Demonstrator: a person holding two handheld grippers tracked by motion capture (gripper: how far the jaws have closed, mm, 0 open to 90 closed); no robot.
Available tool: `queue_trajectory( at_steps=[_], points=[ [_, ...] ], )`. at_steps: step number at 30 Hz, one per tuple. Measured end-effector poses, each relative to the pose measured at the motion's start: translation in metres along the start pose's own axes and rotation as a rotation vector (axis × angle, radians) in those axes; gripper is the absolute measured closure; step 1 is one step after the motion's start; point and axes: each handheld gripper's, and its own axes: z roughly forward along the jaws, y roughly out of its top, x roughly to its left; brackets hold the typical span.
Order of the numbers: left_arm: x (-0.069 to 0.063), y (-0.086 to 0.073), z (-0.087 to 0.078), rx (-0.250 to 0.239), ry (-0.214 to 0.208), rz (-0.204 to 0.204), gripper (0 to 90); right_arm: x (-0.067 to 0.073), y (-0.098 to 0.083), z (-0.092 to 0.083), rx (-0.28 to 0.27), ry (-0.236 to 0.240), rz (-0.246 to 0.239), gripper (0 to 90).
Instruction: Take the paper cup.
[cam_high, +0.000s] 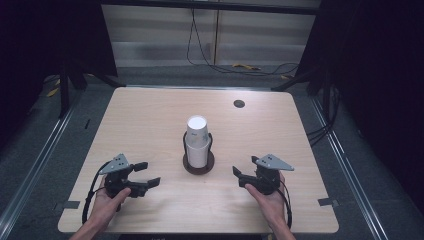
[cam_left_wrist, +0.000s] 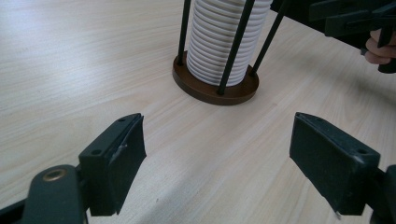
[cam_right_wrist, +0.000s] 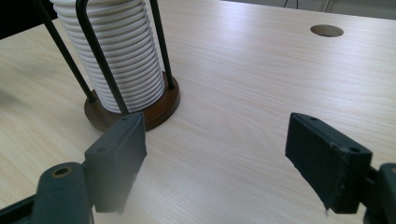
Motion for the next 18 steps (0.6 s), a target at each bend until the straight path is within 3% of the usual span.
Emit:
queue_trajectory(
  at_steps=[5, 10, 18],
  points=[
    [0.000, 0.000, 0.000, 0.008, -0.004, 0.002, 18.2, 0.000, 0.000, 0.004, 0.005, 0.020, -0.003, 20.7],
    [-0.003, 0.001, 0.001, -0.004, 0.000, 0.008, 17.6, 0.004, 0.003, 0.002, 0.000, 0.077, -0.023, 22.4],
    [-0.007, -0.001, 0.006, 0.022, -0.040, 0.025, 16.9, 0.008, 0.013, -0.002, 0.009, 0.132, -0.019, 24.7]
  ],
)
